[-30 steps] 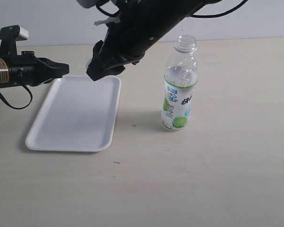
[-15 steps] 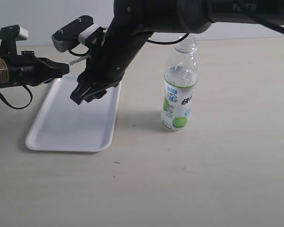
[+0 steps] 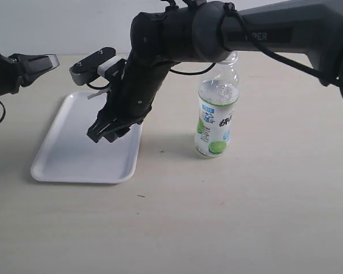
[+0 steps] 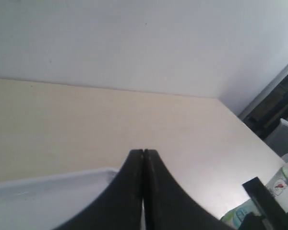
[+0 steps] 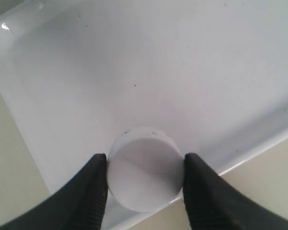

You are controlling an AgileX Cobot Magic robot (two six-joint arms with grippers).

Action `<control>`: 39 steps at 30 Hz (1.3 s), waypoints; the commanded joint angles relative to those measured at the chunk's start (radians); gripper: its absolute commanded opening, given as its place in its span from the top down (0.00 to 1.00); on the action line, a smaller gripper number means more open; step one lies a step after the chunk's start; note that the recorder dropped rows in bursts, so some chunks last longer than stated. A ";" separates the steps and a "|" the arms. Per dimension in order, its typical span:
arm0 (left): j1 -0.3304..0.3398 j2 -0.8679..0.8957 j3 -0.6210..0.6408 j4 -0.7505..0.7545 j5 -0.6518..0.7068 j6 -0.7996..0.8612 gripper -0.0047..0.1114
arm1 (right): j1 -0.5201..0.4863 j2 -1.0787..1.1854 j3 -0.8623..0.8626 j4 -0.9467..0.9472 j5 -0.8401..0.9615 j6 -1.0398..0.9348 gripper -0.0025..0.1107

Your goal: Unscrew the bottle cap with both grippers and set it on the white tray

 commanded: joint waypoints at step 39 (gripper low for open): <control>0.034 -0.117 0.041 0.353 -0.058 0.011 0.96 | -0.023 -0.340 -0.035 -0.068 0.018 0.131 0.89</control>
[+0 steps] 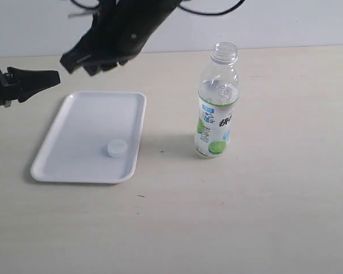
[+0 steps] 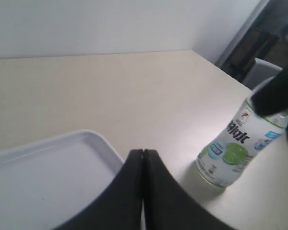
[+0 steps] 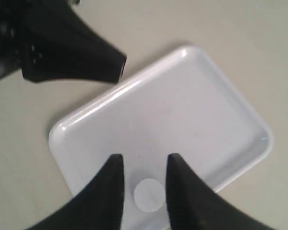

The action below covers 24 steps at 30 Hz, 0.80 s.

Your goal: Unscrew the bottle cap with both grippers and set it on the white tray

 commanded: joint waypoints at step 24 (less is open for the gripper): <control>-0.003 -0.566 0.600 0.218 -0.015 0.088 0.96 | -0.026 -1.120 0.672 -0.414 0.045 0.336 0.98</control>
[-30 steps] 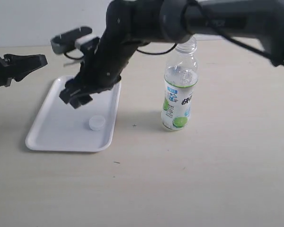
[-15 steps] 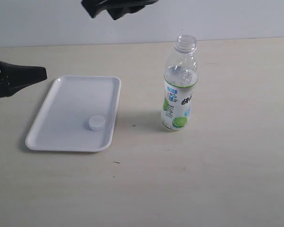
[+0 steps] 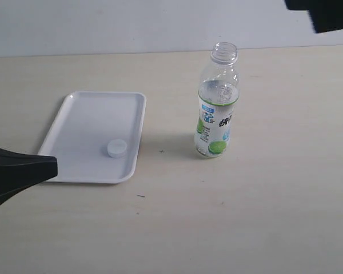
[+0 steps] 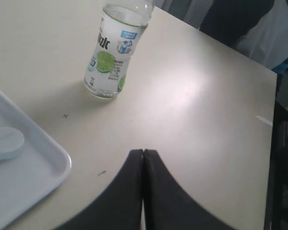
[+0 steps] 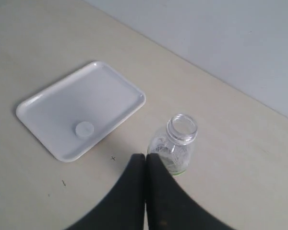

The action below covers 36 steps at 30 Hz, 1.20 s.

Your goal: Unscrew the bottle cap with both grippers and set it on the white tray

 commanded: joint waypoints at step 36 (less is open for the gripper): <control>-0.003 -0.008 0.008 0.034 -0.011 0.008 0.96 | -0.005 -0.267 0.013 -0.006 -0.007 0.008 0.98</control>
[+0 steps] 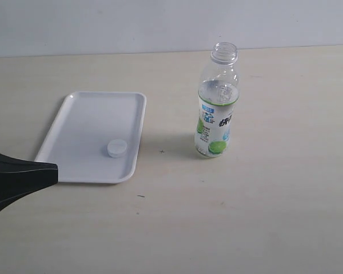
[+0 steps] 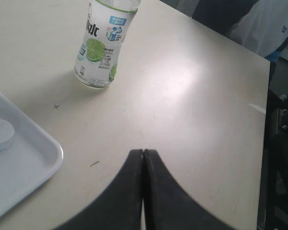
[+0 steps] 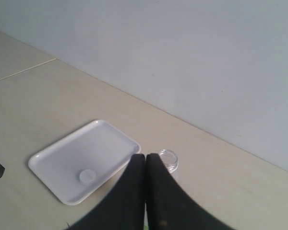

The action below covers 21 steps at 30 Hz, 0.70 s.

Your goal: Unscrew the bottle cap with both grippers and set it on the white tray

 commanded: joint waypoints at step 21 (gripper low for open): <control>-0.390 -1.150 0.144 -0.165 0.962 -0.970 0.96 | -0.005 -0.003 0.004 -0.006 -0.010 0.001 0.98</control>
